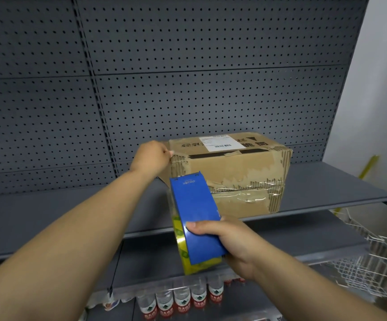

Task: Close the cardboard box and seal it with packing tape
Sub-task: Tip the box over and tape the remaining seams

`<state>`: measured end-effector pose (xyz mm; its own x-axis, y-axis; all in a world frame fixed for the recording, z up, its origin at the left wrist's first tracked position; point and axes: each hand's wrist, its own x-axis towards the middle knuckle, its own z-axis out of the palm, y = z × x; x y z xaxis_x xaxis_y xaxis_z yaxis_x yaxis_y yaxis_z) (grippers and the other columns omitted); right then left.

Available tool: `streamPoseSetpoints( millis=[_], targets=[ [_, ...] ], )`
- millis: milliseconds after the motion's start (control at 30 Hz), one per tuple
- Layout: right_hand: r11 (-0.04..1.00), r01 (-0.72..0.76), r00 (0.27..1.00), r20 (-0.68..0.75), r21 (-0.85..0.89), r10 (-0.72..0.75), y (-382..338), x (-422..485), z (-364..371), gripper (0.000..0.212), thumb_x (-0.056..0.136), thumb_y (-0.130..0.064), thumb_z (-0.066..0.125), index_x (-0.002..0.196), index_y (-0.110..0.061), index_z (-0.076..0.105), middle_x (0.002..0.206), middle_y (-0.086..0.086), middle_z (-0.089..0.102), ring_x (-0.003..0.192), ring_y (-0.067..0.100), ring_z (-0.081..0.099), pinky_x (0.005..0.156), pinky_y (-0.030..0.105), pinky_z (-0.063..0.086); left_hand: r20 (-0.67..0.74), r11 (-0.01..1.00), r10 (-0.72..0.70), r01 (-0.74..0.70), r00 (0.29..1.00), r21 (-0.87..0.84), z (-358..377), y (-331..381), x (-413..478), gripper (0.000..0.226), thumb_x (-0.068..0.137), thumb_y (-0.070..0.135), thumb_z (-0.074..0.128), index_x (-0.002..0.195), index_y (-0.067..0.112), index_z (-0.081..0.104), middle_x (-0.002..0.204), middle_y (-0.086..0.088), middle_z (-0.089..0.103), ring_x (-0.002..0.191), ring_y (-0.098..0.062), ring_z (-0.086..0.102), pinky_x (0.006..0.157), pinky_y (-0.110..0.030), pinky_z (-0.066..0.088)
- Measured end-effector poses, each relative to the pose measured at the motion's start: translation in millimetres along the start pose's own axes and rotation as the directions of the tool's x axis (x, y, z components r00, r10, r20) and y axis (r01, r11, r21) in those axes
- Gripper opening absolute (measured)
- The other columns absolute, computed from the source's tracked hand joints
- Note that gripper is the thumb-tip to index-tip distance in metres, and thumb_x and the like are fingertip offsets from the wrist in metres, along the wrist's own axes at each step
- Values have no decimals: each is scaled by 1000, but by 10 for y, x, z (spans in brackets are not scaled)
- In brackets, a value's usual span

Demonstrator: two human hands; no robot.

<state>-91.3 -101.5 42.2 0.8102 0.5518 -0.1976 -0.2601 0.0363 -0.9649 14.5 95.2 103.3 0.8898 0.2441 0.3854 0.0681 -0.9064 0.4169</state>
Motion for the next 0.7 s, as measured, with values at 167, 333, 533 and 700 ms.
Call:
streamPoseSetpoints(
  millis=[167,333,533,700],
  targets=[
    [999,-33,999,-20,-2,33,70,99,11,32,56,-28,76,85,-16,69,75,-1,70,69,16,65,61,26,48,13,996,-31,30,999,80,76,1,52,33,91,25,50,68,3,58,71,-16,55,60,-24,51,51,-26,34],
    [999,-27,998,-50,34,29,140,186,48,22,54,-27,76,73,-17,72,74,-1,71,64,14,64,61,25,46,-112,992,-7,21,994,121,142,-18,20,53,88,30,55,133,5,42,144,-17,29,129,-35,35,105,-43,30],
    [997,-47,998,-41,57,50,206,207,63,29,54,-26,76,79,-16,70,72,0,70,63,14,64,58,24,47,0,877,478,-477,878,63,112,-88,-124,39,87,-3,48,119,13,63,125,-6,62,118,-24,54,99,-28,38],
    [994,-88,993,85,69,82,186,192,-43,34,56,-20,74,90,-15,69,83,3,71,74,18,65,68,29,50,166,913,397,-407,903,33,48,-71,-138,44,96,36,43,134,15,49,140,0,49,130,-14,43,103,-18,28]
  ],
)
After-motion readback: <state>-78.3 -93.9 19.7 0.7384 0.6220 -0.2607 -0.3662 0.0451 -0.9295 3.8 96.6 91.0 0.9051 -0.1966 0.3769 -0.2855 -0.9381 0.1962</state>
